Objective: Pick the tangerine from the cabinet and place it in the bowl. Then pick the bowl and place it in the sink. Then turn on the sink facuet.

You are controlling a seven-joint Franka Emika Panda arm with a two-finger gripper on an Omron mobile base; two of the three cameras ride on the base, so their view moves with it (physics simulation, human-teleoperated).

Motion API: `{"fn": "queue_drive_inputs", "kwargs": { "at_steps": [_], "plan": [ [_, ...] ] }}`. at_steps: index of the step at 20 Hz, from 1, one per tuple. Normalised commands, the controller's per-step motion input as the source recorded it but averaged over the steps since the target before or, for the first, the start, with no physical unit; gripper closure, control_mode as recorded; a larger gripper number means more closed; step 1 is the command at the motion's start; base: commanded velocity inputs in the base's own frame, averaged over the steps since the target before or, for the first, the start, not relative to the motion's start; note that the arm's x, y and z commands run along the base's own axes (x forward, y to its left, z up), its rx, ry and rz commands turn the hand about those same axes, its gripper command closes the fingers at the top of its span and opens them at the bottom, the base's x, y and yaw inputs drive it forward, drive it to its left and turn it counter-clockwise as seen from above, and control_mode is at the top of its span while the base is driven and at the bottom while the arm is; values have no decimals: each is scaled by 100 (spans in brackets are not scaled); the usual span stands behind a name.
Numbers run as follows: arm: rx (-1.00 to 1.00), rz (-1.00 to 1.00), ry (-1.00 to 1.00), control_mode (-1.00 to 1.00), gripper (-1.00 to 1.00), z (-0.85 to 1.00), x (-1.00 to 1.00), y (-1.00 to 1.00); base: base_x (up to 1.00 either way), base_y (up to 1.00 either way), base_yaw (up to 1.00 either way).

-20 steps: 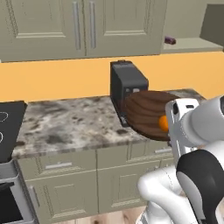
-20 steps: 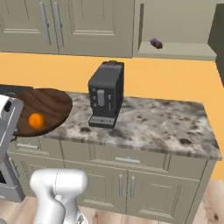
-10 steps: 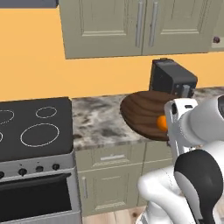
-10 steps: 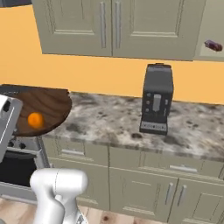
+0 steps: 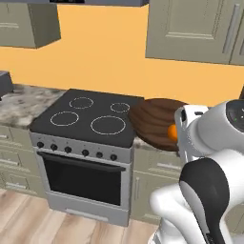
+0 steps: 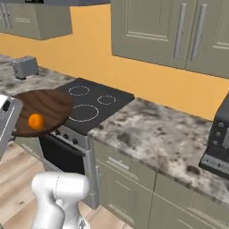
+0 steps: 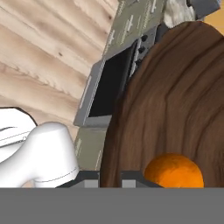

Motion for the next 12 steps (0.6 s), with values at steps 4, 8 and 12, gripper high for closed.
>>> {"fn": "queue_drive_inputs", "kwargs": {
  "at_steps": [4,8,12],
  "plan": [
    [0,0,0,100,100,0,0,0,0,0,79],
    [0,0,0,100,100,0,0,0,1,0,82],
    [0,0,0,100,100,0,0,0,34,0,82]
  ]
}}
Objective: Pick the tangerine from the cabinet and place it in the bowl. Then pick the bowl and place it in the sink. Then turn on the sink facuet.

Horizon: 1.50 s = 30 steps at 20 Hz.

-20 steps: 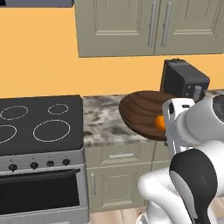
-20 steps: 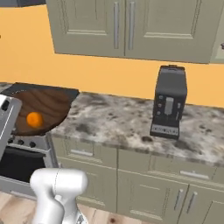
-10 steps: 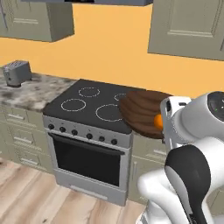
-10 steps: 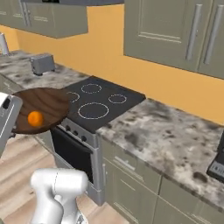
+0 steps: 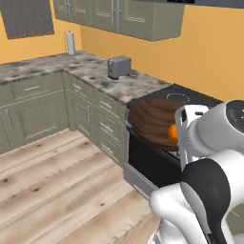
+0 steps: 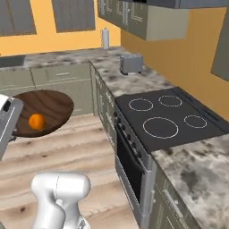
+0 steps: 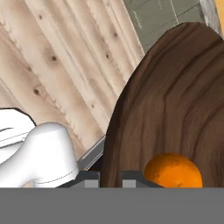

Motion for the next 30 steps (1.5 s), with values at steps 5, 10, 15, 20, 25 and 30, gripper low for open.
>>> {"fn": "queue_drive_inputs", "kwargs": {
  "at_steps": [5,10,15,20,25,30],
  "plan": [
    [0,0,0,100,100,0,0,0,59,0,76],
    [0,0,0,100,100,0,0,0,97,6,57],
    [0,0,0,100,100,0,0,0,100,7,34],
    [0,0,0,100,100,0,0,0,100,1,11],
    [0,0,0,100,100,0,0,0,100,9,0],
    [0,0,0,100,100,0,0,0,100,16,-2]
  ]
}}
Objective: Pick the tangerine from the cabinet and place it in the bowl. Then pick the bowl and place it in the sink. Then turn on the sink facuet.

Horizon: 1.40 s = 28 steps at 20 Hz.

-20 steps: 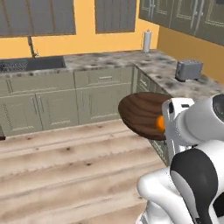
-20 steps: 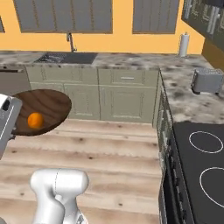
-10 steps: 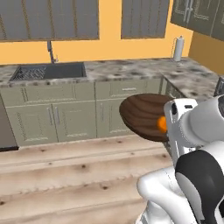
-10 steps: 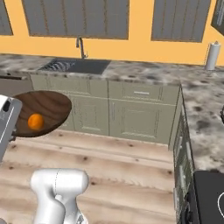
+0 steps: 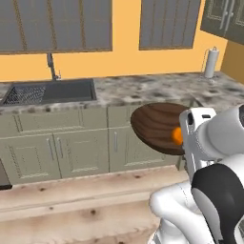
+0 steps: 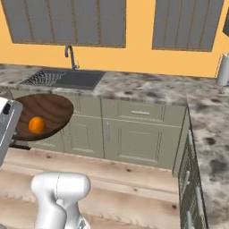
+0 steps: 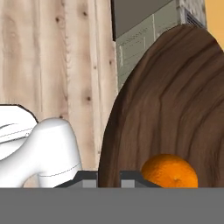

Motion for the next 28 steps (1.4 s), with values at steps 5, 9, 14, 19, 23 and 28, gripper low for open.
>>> {"fn": "queue_drive_inputs", "kwargs": {
  "at_steps": [5,9,14,19,23,28],
  "plan": [
    [0,0,0,100,100,0,0,0,100,35,-3],
    [0,0,0,100,100,0,0,0,94,43,-4],
    [0,0,0,100,100,0,0,0,92,45,-5],
    [0,0,0,100,100,0,0,0,81,40,-6],
    [0,0,0,100,100,0,0,0,33,37,-4],
    [0,0,0,100,100,0,0,0,19,37,-2]
  ]
}}
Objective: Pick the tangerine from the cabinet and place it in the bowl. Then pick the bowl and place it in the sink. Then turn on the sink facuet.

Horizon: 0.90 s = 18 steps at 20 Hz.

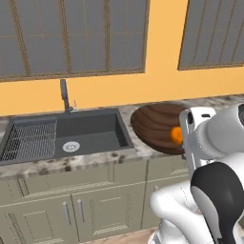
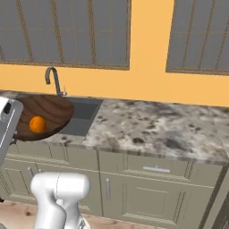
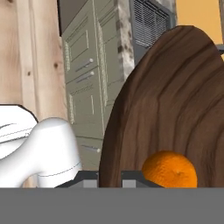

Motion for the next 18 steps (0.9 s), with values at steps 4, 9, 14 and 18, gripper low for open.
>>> {"fn": "queue_drive_inputs", "kwargs": {
  "at_steps": [4,9,14,18],
  "plan": [
    [0,0,0,100,100,0,0,0,41,31,-4],
    [0,0,0,100,100,0,0,0,49,44,-6],
    [0,0,0,100,100,0,0,0,39,51,-7],
    [0,0,0,100,100,0,0,0,49,12,-8]
  ]
}}
